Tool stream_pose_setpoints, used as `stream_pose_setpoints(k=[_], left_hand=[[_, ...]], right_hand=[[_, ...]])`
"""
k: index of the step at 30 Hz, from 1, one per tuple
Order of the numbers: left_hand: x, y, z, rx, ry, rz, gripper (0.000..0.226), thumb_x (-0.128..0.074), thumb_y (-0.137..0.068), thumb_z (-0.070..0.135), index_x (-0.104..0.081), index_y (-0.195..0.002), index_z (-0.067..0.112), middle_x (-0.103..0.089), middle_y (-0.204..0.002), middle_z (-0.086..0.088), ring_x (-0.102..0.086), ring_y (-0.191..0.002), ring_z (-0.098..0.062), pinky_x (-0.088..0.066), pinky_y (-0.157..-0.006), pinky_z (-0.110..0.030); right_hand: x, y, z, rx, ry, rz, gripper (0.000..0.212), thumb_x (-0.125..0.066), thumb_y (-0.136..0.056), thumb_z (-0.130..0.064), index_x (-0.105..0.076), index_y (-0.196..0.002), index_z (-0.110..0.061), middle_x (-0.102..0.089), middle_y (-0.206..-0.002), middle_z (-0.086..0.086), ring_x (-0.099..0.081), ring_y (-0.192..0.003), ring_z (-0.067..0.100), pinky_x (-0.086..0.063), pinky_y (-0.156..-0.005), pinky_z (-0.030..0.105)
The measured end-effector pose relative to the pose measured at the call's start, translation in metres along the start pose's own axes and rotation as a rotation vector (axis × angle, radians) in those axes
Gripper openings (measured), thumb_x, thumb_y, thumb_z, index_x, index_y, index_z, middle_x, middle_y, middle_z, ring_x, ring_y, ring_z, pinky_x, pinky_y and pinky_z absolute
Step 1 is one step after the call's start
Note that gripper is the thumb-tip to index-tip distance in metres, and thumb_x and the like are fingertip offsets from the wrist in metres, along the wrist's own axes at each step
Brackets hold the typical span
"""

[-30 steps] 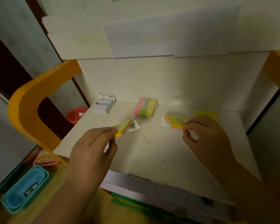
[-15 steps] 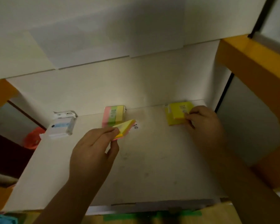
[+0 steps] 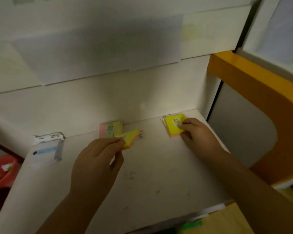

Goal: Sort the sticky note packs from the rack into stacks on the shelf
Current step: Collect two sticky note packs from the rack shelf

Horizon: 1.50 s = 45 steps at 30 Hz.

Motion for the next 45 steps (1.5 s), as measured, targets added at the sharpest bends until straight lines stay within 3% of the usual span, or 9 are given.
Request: stream_pose_setpoints(k=[7, 15, 23, 26, 35, 39, 41, 43, 45], left_hand=[[-0.035, -0.024, 0.021, -0.163, 0.171, 0.114, 0.026, -0.068, -0.081, 0.01, -0.074, -0.105, 0.015, -0.071, -0.107, 0.001, -0.063, -0.095, -0.021, -0.047, -0.089, -0.034], [-0.128, -0.084, 0.086, -0.338, 0.263, -0.078, 0.037, -0.066, -0.073, 0.009, -0.07, -0.107, 0.023, -0.066, -0.109, 0.004, -0.057, -0.094, -0.028, -0.05, -0.075, -0.04], [-0.193, -0.101, 0.089, -0.274, 0.181, -0.208, 0.029, -0.065, -0.072, 0.012, -0.073, -0.098, 0.023, -0.068, -0.109, 0.003, -0.054, -0.094, -0.028, -0.047, -0.078, -0.039], [-0.191, -0.099, 0.092, -0.284, 0.201, -0.195, 0.03, -0.051, -0.075, 0.022, -0.075, -0.094, 0.018, -0.07, -0.106, 0.001, -0.054, -0.093, -0.029, -0.05, -0.077, -0.04], [-0.191, -0.092, 0.108, -0.328, 0.07, -0.259, 0.04, -0.042, -0.079, 0.025, -0.074, -0.101, 0.013, -0.069, -0.108, -0.007, -0.058, -0.093, -0.034, -0.048, -0.084, -0.041], [-0.14, -0.104, 0.124, -0.15, 0.108, -0.198, 0.033, -0.068, -0.077, 0.023, -0.072, -0.108, 0.011, -0.07, -0.109, -0.014, -0.064, -0.093, -0.04, -0.054, -0.083, -0.047], [-0.097, -0.113, 0.144, -0.086, 0.229, -0.106, 0.041, -0.057, -0.081, 0.039, -0.068, -0.118, 0.024, -0.068, -0.11, -0.005, -0.062, -0.092, -0.038, -0.053, -0.083, -0.047], [-0.055, -0.114, 0.171, 0.011, 0.403, 0.036, 0.038, -0.048, -0.086, 0.051, -0.054, -0.124, 0.052, -0.058, -0.106, 0.014, -0.059, -0.091, -0.03, -0.054, -0.078, -0.048], [-0.017, -0.104, 0.222, 0.033, 0.475, 0.146, 0.036, -0.044, -0.091, 0.057, -0.045, -0.126, 0.058, -0.051, -0.111, 0.021, -0.056, -0.1, -0.026, -0.054, -0.079, -0.052]], right_hand=[[0.034, 0.048, -0.02, -0.069, 0.014, -0.002, 0.031, -0.06, -0.091, -0.021, -0.066, -0.12, -0.017, -0.057, -0.128, 0.007, -0.055, -0.116, 0.023, -0.036, -0.099, 0.022], [0.091, 0.134, -0.052, -0.281, 0.203, 0.172, 0.025, -0.073, -0.085, -0.018, -0.072, -0.11, -0.022, -0.063, -0.114, -0.005, -0.061, -0.103, 0.017, -0.052, -0.086, 0.03], [0.136, 0.191, -0.074, -0.305, 0.261, 0.196, 0.024, -0.062, -0.09, -0.028, -0.069, -0.113, -0.027, -0.062, -0.117, -0.009, -0.058, -0.109, 0.009, -0.05, -0.088, 0.023], [0.148, 0.204, -0.072, -0.315, 0.274, 0.237, 0.027, -0.055, -0.093, -0.034, -0.069, -0.115, -0.027, -0.061, -0.118, -0.01, -0.058, -0.11, 0.008, -0.049, -0.088, 0.022], [0.195, 0.235, -0.053, -0.173, 0.164, 0.405, 0.02, -0.056, -0.096, -0.024, -0.071, -0.11, -0.02, -0.064, -0.112, -0.008, -0.06, -0.106, 0.009, -0.05, -0.085, 0.027], [0.222, 0.262, -0.013, -0.205, 0.176, 0.362, 0.022, -0.056, -0.096, -0.027, -0.068, -0.115, -0.026, -0.062, -0.116, -0.013, -0.057, -0.11, 0.004, -0.047, -0.093, 0.02], [0.237, 0.28, 0.013, -0.24, 0.203, 0.343, 0.024, -0.062, -0.093, -0.024, -0.067, -0.116, -0.025, -0.062, -0.116, -0.012, -0.056, -0.11, 0.004, -0.045, -0.094, 0.017], [0.255, 0.298, 0.04, -0.288, 0.223, 0.352, 0.027, -0.068, -0.089, -0.021, -0.067, -0.116, -0.024, -0.063, -0.115, -0.011, -0.057, -0.107, 0.004, -0.043, -0.093, 0.012], [0.273, 0.316, 0.068, -0.341, 0.237, 0.361, 0.029, -0.071, -0.087, -0.022, -0.067, -0.116, -0.024, -0.063, -0.114, -0.01, -0.057, -0.105, 0.004, -0.042, -0.091, 0.013]])
Point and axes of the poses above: each hand's wrist, its own y-axis away from the middle knuckle, its own x-axis out of the back of the hand, z = x × y, the point moved 8 cm from there along -y, towards the middle knuckle
